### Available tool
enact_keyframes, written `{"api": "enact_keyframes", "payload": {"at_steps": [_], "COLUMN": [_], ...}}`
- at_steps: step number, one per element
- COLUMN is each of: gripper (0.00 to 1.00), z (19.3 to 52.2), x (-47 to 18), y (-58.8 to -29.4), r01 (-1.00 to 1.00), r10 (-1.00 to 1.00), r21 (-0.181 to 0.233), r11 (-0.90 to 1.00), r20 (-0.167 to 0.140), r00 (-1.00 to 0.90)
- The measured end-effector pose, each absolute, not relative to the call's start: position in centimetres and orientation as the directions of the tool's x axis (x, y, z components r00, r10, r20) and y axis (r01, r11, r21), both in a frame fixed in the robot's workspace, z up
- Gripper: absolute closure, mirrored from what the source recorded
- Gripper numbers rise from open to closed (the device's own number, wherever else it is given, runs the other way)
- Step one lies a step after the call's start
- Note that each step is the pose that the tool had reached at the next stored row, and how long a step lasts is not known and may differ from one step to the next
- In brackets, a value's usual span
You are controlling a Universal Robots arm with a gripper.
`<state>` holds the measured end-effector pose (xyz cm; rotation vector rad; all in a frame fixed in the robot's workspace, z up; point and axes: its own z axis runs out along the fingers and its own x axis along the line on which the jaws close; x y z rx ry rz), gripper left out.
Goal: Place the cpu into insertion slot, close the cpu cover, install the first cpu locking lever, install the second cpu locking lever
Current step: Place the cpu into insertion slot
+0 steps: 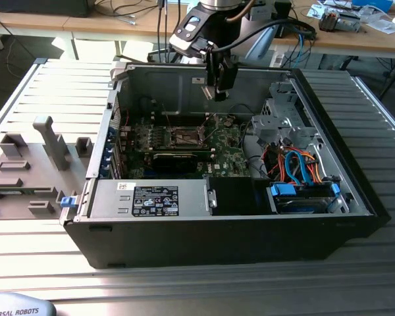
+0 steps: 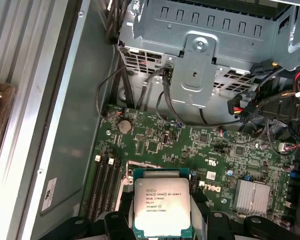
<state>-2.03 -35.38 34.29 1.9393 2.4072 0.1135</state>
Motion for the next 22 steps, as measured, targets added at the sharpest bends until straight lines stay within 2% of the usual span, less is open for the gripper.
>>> {"api": "enact_keyframes", "payload": {"at_steps": [22], "gripper": [0.46], "z": [34.24], "x": [-2.03], "y": [-35.38], "r01": [0.977], "r10": [0.981], "r21": [0.087], "r11": [0.193], "r20": [0.008], "r00": [-0.195]}}
